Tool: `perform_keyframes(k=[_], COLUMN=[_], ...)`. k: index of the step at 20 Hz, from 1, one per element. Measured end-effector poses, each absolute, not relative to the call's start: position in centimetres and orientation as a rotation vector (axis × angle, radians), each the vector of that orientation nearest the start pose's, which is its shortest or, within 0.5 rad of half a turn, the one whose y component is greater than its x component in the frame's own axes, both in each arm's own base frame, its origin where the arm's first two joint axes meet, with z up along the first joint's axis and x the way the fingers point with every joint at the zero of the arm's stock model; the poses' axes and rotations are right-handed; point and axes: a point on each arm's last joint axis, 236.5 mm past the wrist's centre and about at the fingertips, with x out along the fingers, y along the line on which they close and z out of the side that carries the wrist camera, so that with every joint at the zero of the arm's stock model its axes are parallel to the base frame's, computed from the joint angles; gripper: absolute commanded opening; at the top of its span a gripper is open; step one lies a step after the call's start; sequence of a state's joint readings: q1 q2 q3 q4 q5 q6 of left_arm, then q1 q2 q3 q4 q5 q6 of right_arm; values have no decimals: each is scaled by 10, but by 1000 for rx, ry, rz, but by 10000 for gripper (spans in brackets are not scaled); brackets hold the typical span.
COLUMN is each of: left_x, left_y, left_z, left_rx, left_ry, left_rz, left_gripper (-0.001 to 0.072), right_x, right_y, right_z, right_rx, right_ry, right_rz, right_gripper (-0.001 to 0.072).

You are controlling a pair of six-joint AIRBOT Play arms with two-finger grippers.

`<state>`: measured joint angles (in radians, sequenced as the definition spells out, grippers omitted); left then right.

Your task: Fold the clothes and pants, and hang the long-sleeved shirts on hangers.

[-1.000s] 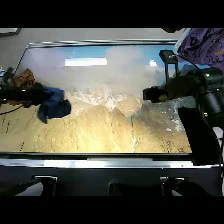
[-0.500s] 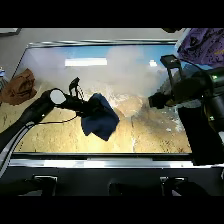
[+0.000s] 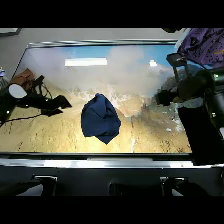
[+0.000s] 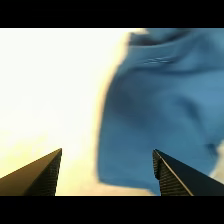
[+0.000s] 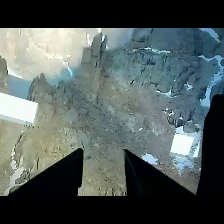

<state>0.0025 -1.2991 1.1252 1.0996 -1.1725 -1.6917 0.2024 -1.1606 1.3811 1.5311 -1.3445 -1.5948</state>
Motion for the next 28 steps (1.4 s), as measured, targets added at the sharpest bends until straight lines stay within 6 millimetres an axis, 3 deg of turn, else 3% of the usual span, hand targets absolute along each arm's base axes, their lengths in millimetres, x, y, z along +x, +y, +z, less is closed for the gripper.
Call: perform_keyframes(k=[2,4,8,12,13,15,17,21,24,26,28], left_x=[358,343,325,321,322,320,319,324,331,333,334], left_y=[-87,-90,-117,-149,-156,-169,-177,-173,-160,-154,-151], left_z=[-12,-32,-59,-76,-80,-88,-93,-89,-81,-78,-76], left_rx=[-596,-655,-754,-814,-830,-855,-870,-911,-948,-964,-975], left_ry=[1375,1389,1385,1385,1388,1404,1415,1392,1363,1353,1346], left_rz=[-177,-224,-344,-439,-448,-467,-474,-472,-461,-456,-455], left_gripper=[629,628,628,620,511,28,20,19,19,19,20], right_x=[375,377,377,377,377,376,376,376,366,345,319], right_y=[69,73,80,82,82,85,86,72,58,79,115], right_z=[114,108,104,103,103,103,103,100,78,49,18], right_rx=[-135,-109,-78,-63,-60,-48,-44,-9,194,396,546], right_ry=[1131,1146,1157,1163,1164,1167,1168,1180,1253,1345,1434], right_rz=[176,190,211,217,216,221,224,204,194,261,347], right_gripper=[319,319,318,318,318,319,384,384,387,422,426])
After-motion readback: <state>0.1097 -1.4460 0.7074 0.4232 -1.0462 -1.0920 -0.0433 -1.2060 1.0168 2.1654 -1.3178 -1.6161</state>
